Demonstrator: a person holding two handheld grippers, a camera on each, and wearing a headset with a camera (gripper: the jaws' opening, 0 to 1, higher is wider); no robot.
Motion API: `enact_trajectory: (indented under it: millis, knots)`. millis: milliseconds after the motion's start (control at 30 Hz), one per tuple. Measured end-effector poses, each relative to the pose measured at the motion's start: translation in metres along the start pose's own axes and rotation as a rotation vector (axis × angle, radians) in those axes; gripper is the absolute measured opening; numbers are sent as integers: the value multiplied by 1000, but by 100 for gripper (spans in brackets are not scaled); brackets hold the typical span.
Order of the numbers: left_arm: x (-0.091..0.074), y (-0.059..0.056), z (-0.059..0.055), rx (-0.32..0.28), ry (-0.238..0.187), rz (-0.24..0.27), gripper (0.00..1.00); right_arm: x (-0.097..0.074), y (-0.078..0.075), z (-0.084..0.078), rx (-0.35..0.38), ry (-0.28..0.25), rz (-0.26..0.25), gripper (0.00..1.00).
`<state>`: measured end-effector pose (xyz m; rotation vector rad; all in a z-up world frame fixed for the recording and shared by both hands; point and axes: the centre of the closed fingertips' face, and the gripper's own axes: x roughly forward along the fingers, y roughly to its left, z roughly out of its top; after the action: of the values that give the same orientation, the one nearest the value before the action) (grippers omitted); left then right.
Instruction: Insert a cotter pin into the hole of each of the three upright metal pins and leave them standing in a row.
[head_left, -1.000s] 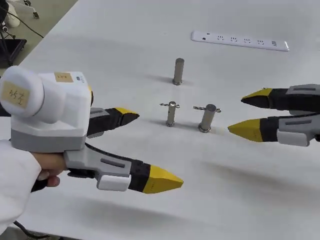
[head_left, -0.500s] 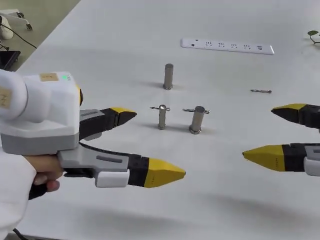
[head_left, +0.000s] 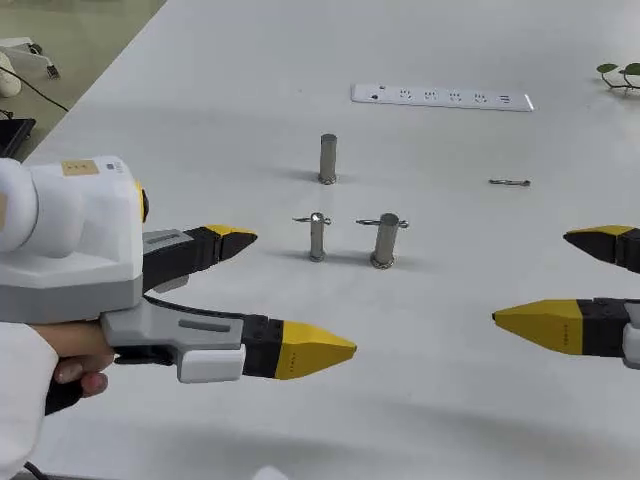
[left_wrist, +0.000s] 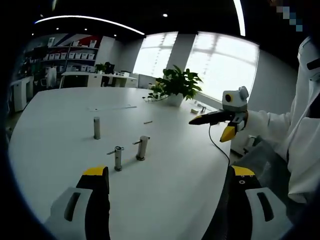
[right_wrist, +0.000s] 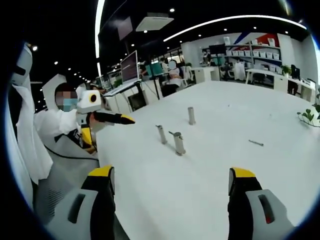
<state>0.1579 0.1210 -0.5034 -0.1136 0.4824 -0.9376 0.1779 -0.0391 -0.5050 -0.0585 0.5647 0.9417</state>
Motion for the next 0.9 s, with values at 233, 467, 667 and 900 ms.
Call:
enact_trajectory:
  millis: [233, 467, 667, 900]
  knots:
    - [4, 5, 15, 52, -18, -10, 99, -4, 3, 0, 10, -24, -11, 97]
    - [13, 21, 42, 94, -42, -6, 99, -11, -3, -7, 25, -12, -70, 98]
    - [26, 49, 80, 132, -94, 41, 99, -19, -6, -12, 61, -19, -95, 97]
    - [41, 81, 116, 170, -140, 79, 99, -27, -11, -14, 75, -33, -133, 96]
